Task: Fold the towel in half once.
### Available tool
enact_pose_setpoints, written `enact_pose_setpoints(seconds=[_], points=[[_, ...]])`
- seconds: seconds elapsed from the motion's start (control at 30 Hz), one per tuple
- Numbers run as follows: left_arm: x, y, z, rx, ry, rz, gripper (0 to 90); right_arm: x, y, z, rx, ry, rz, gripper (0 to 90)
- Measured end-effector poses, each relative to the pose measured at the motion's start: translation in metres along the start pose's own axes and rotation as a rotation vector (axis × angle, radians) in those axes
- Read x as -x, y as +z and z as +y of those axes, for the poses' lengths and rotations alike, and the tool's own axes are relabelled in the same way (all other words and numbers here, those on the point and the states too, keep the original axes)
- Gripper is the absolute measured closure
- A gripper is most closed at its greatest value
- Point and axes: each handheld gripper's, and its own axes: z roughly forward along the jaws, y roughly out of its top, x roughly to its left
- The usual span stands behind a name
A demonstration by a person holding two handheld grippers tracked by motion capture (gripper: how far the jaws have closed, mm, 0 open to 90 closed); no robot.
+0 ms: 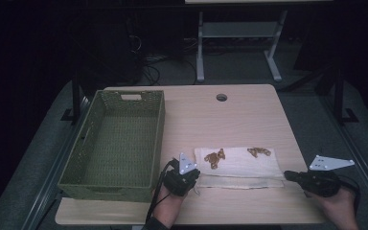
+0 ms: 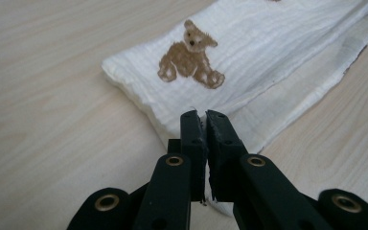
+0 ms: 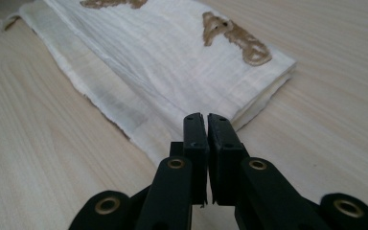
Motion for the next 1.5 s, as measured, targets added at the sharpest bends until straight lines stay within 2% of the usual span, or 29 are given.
enact_pose_setpoints(seconds=[0.1, 0.23, 0.33, 0.43, 0.53, 0.67, 0.83, 1.0, 1.17, 1.23, 1.37, 1.5], points=[[0.000, 0.001, -0.002, -0.031, 0.005, -0.007, 85.9, -0.003, 0.002, -0.003, -0.022, -0.002, 0.011, 86.6], [-0.001, 0.006, -0.009, -0.077, -0.007, -0.039, 85.2, -0.005, 0.004, -0.008, -0.047, -0.001, 0.024, 86.1], [0.000, 0.004, -0.008, -0.071, -0.011, -0.048, 82.2, -0.006, 0.003, -0.009, -0.051, 0.002, 0.029, 80.7], [0.000, -0.002, -0.004, -0.042, -0.010, -0.049, 77.4, -0.005, -0.003, -0.007, -0.019, 0.010, 0.045, 74.3], [0.000, -0.004, 0.001, -0.024, -0.004, -0.046, 71.6, -0.004, -0.006, -0.004, 0.005, 0.002, 0.044, 73.5], [-0.005, -0.001, 0.009, -0.018, 0.009, -0.037, 66.6, -0.001, -0.003, 0.003, 0.010, -0.008, 0.030, 73.6], [-0.011, 0.013, 0.023, -0.021, 0.023, -0.028, 59.0, 0.012, 0.009, 0.019, 0.011, -0.013, 0.006, 72.8], [-0.017, 0.025, 0.034, -0.019, 0.031, -0.016, 56.6, 0.028, 0.026, 0.037, 0.007, -0.011, -0.015, 72.7], [-0.027, 0.037, 0.044, -0.006, 0.014, 0.004, 55.5, 0.047, 0.045, 0.050, -0.002, 0.014, -0.037, 72.7], [-0.031, 0.041, 0.047, -0.011, 0.009, 0.009, 55.2, 0.054, 0.052, 0.052, -0.013, 0.026, -0.045, 72.7], [-0.038, 0.048, 0.052, -0.018, -0.005, 0.015, 54.8, 0.065, 0.066, 0.053, -0.033, 0.047, -0.028, 70.6], [-0.044, 0.055, 0.057, -0.019, -0.013, 0.027, 54.3, 0.067, 0.077, 0.051, -0.076, 0.052, -0.028, 68.2]])
